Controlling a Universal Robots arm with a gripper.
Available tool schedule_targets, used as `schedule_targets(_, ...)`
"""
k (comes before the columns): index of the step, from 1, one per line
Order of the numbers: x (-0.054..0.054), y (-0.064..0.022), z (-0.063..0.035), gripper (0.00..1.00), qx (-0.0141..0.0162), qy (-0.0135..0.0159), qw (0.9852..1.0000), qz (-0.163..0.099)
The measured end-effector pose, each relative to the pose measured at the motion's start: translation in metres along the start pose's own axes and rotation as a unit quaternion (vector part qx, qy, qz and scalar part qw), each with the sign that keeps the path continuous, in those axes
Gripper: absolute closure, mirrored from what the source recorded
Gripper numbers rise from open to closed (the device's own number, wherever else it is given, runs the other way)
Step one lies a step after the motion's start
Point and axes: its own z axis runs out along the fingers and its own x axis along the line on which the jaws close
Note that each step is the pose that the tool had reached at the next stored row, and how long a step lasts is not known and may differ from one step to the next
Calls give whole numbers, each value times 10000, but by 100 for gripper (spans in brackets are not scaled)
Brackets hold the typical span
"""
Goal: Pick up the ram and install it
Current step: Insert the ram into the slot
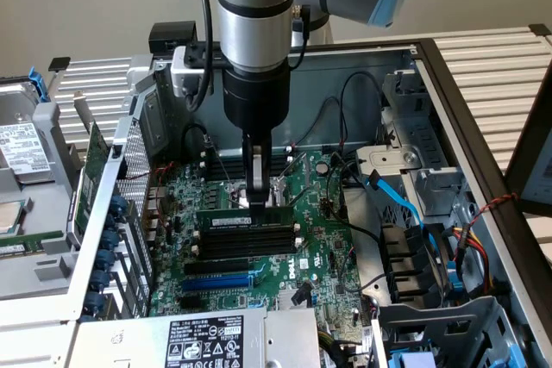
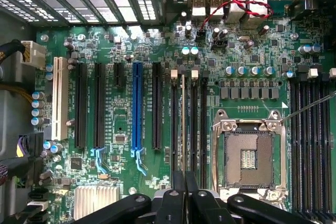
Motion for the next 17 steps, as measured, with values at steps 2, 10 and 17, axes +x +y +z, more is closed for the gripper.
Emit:
schedule_targets(2, 11, -1, 10, 88, 1, 0, 10000, -6)
schedule_targets(10, 29, -7, 38, 88, 2, 1, 10000, -45)
schedule_targets(17, 39, -8, 50, 88, 12, 2, 10000, -47)
